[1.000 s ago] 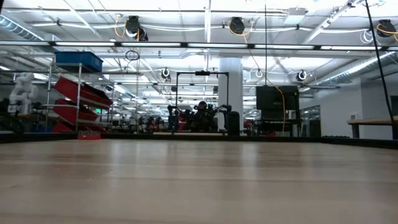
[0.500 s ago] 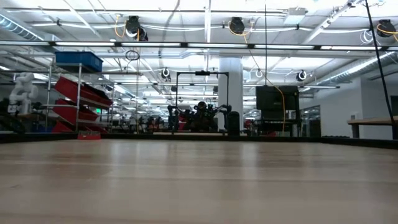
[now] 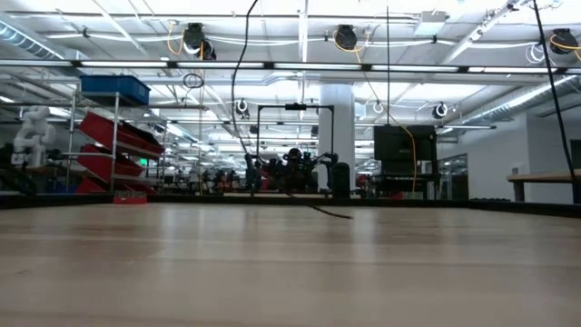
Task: Coil cords
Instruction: Uncoil the black wire from the spool
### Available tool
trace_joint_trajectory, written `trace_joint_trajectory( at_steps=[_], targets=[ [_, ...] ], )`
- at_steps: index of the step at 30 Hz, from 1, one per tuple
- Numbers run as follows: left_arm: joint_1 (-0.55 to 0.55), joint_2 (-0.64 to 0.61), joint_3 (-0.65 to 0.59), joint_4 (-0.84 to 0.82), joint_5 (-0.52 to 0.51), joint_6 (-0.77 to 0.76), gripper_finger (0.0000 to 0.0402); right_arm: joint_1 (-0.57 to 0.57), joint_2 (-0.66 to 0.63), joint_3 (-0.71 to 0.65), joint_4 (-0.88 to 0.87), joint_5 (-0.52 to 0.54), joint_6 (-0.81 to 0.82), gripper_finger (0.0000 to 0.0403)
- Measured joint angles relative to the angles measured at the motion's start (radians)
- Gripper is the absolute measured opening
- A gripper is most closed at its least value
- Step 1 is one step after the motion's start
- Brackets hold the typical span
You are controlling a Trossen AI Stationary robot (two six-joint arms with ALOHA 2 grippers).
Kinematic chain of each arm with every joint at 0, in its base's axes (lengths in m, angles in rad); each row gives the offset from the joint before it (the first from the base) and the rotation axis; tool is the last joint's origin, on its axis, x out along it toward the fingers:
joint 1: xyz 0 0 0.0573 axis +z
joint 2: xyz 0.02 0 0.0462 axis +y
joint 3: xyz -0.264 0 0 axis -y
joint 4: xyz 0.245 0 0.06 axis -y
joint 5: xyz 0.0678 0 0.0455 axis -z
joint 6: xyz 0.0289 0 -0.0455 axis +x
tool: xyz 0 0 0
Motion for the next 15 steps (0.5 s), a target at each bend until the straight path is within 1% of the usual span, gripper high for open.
trace_joint_trajectory(
  at_steps=[2, 4, 6, 12, 15],
  targets=[
    [-0.004, 0.0, 0.0, -0.068, 0.0, -0.088, 0.0006, 0.016, -0.015, 0.0, 0.0, 0.0, 0.0, 0.0],
    [-0.011, 0.0, 0.0, -0.12, 0.003, -0.171, 0.0019, 0.028, -0.031, 0.0, 0.0, 0.0, 0.0, 0.0],
    [-0.023, 0.0, 0.0, -0.153, 0.041, -0.229, 0.0039, 0.041, -0.048, 0.0, 0.0, 0.0, 0.0, 0.0],
    [-0.06, 0.0, 0.0, -0.143, 0.177, -0.296, 0.0114, 0.07, -0.096, 0.0, -0.001, 0.0, 0.0, 0.0],
    [-0.078, 0.0, 0.0, -0.131, 0.184, -0.307, 0.0136, 0.083, -0.112, 0.0, -0.002, 0.0, 0.0, 0.0]
  ],
)
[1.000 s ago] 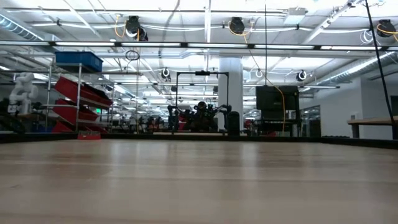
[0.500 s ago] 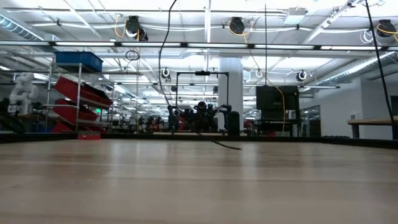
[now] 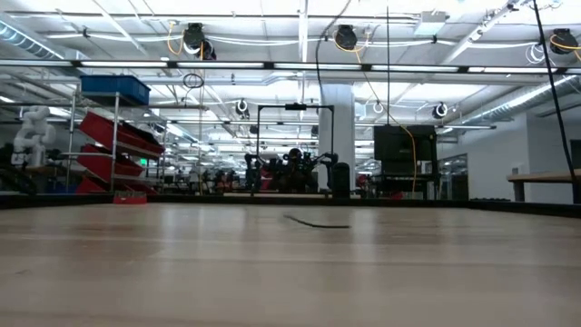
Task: Coil cords
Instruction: Uncoil the black wire from the spool
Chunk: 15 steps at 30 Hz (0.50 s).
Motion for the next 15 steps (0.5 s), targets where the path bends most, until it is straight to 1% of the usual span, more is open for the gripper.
trace_joint_trajectory(
  at_steps=[2, 4, 6, 9, 12, 15],
  targets=[
    [-0.004, 0.0, 0.0, 0.033, -0.024, 0.011, 0.0141, 0.008, -0.007, 0.0, -0.002, 0.0, 0.009, 0.0],
    [-0.004, 0.0, 0.0, 0.106, -0.061, 0.069, 0.0142, 0.01, -0.01, 0.0, -0.002, 0.0, 0.02, 0.0],
    [0.005, 0.0, 0.0, 0.211, -0.094, 0.181, 0.0143, 0.01, -0.01, 0.0, -0.002, 0.0, 0.025, 0.0],
    [0.031, 0.004, 0.0, 0.387, -0.1, 0.388, 0.0143, 0.01, -0.009, 0.0, -0.002, 0.0, 0.026, 0.0],
    [0.062, 0.015, 0.0, 0.538, -0.066, 0.626, 0.0143, 0.01, -0.009, 0.0, -0.001, 0.0, 0.026, 0.0],
    [0.087, 0.038, 0.0, 0.651, -0.054, 0.774, 0.0143, 0.01, -0.009, -0.001, -0.001, 0.0, 0.026, 0.0]
  ],
)
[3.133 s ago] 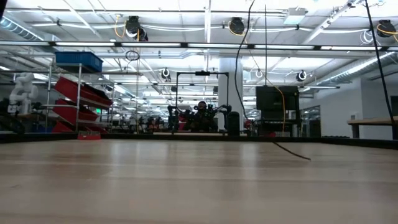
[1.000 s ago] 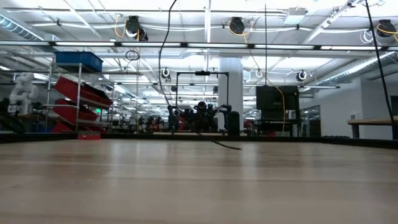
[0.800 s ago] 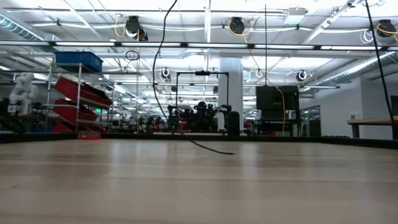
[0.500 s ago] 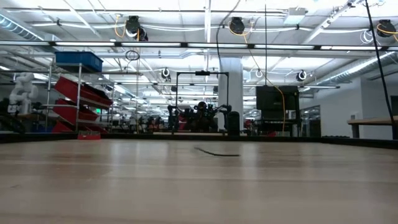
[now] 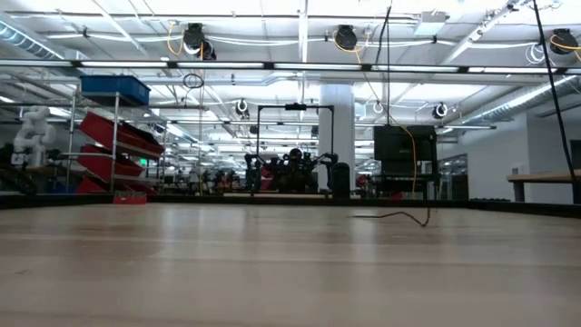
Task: Coil cords
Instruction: Uncoil the black wire from the spool
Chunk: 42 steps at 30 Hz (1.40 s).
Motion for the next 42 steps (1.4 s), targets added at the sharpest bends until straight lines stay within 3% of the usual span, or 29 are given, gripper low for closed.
trace_joint_trajectory(
  at_steps=[9, 17, 27, 36, 42],
  targets=[
    [0.068, 0.036, 0.0, 0.131, 0.062, 0.076, 0.0144, 0.0, 0.0, 0.0, 0.0, 0.0, 0.0, 0.0],
    [0.104, 0.036, 0.0, 0.268, 0.104, 0.241, 0.0144, 0.0, 0.0, 0.0, -0.003, 0.0, 0.0, 0.0],
    [0.126, 0.035, 0.0, 0.253, 0.138, 0.246, 0.014, 0.0, 0.0, 0.0, -0.005, 0.0, -0.003, 0.0],
    [0.146, 0.035, 0.0, 0.253, 0.162, 0.246, 0.0095, 0.0, 0.0, 0.0, -0.005, 0.0, -0.001, 0.0],
    [0.15, 0.035, 0.0, 0.244, 0.163, 0.245, 0.0032, 0.0, 0.0, 0.0, -0.004, 0.0, -0.001, 0.0]
  ],
)
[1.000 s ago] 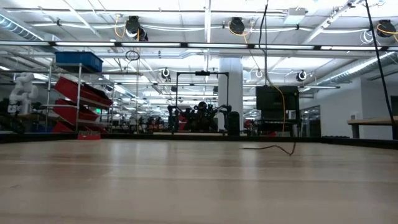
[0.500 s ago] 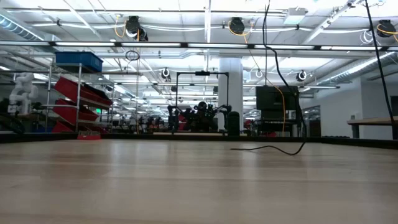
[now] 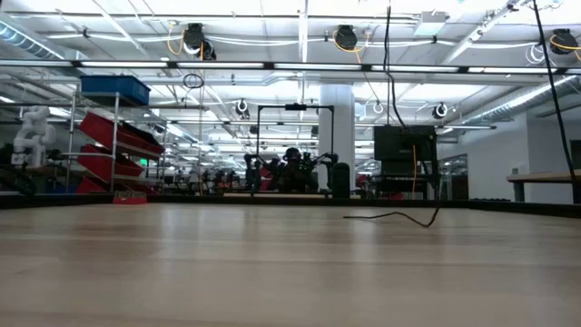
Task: Coil cords
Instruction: Uncoil the black wire from the spool
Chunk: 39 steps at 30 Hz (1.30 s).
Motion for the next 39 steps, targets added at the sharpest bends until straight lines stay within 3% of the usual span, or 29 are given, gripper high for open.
trace_joint_trajectory(
  at_steps=[3, 12, 26, 34, 39],
  targets=[
    [0.001, 0.0, 0.0, -0.001, 0.0, -0.001, 0.0007, 0.0, 0.0, 0.0, 0.0, 0.0, 0.0, 0.0],
    [0.041, 0.032, 0.0, -0.078, 0.021, -0.136, 0.0003, -0.001, 0.001, 0.0, 0.014, -0.053, 0.015, 0.0],
    [0.048, 0.079, 0.0, -0.057, 0.215, -0.311, 0.0002, -0.068, 0.059, 0.0, 0.048, -0.048, 0.016, 0.0],
    [0.011, 0.079, 0.0, 0.019, 0.278, -0.254, 0.0001, -0.14, 0.116, 0.0, 0.052, -0.048, 0.016, 0.0],
    [-0.029, 0.071, 0.0, 0.077, 0.257, -0.151, 0.0001, -0.148, 0.119, 0.0, 0.021, -0.048, 0.016, 0.0]
  ],
)
